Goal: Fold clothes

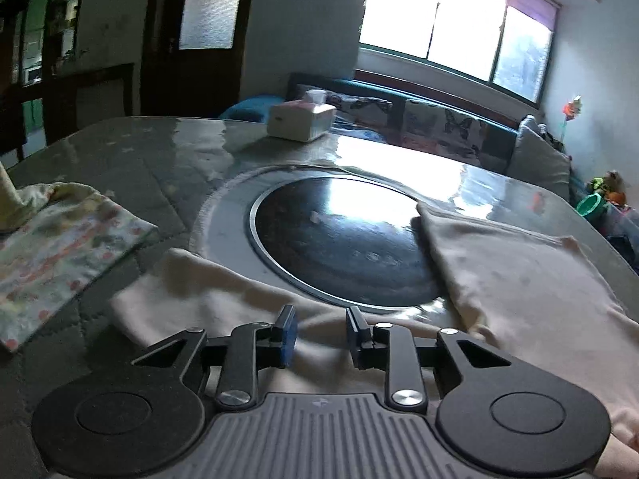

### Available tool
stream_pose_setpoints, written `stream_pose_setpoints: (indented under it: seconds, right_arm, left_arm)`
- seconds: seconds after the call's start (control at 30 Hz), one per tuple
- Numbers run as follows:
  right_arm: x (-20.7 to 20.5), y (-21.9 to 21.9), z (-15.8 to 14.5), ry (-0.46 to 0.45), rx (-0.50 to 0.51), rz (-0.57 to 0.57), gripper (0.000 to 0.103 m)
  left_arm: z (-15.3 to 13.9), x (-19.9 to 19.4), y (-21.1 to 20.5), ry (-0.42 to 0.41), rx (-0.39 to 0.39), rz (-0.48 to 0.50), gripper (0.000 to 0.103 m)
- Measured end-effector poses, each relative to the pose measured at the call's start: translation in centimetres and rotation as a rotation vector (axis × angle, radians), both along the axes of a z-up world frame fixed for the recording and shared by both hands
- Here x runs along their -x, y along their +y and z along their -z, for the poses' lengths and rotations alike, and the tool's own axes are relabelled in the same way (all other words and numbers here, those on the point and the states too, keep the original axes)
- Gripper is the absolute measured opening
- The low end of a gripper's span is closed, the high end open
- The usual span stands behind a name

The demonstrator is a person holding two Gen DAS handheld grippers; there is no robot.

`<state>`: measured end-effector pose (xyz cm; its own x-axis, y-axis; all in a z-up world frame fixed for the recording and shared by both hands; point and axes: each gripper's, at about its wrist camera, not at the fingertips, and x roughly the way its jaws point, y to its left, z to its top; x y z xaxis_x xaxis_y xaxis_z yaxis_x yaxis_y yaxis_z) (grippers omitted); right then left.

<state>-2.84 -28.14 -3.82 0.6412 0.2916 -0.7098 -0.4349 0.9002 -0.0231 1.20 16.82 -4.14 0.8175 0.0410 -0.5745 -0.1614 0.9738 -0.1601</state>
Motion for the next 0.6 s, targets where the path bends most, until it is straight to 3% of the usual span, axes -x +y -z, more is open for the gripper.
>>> stream_pose_setpoints:
  seconds: [0.13,0.33,0.6]
  right_arm:
    - [0.0,0.0,0.0,-0.001,-0.001,0.003,0.062]
    - [0.0,0.1,-0.1,0.001,0.003,0.002,0.062]
    - [-0.1,0.0,0.0,0.003,0.003,0.003,0.063]
  left_arm:
    - [-0.3,-0.7,2.3,-0.019,0.042,-0.051,0.038]
    - [0.2,-1.8,5.7,-0.013,0.1,-0.117,0.034]
    - [0.0,-0.6,6.5,-0.011,0.046,-0.182,0.033]
